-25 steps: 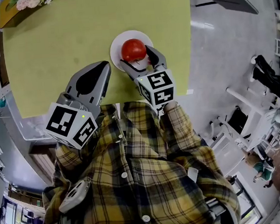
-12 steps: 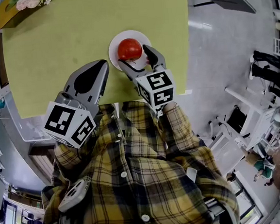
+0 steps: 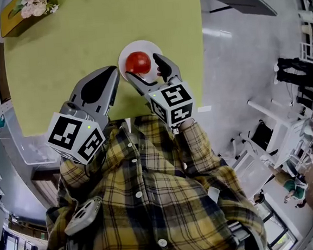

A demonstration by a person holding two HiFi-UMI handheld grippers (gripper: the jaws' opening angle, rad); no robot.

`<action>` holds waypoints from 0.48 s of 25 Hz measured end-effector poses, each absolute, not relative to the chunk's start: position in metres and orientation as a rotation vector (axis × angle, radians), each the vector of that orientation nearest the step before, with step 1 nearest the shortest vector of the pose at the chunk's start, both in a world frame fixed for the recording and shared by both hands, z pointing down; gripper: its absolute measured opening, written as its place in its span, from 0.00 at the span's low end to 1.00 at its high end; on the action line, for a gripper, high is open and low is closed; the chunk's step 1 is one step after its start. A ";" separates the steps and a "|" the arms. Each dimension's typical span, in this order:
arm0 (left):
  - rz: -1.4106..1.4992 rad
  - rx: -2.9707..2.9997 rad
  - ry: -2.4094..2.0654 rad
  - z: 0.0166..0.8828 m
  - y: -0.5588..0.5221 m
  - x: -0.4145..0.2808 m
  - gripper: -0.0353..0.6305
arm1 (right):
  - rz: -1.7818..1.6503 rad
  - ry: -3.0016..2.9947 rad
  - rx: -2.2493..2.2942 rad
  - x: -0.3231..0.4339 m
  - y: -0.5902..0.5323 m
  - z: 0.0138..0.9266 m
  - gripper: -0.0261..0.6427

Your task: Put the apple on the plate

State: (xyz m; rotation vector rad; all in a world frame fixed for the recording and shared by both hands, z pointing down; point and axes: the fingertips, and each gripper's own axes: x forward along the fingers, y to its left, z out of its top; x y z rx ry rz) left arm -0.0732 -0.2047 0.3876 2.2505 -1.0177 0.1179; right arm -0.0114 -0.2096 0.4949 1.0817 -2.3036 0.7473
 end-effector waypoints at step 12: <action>0.054 2.312 -1.056 0.347 -0.214 -0.077 0.06 | 0.777 -2.409 1.117 -0.013 -0.211 0.434 0.53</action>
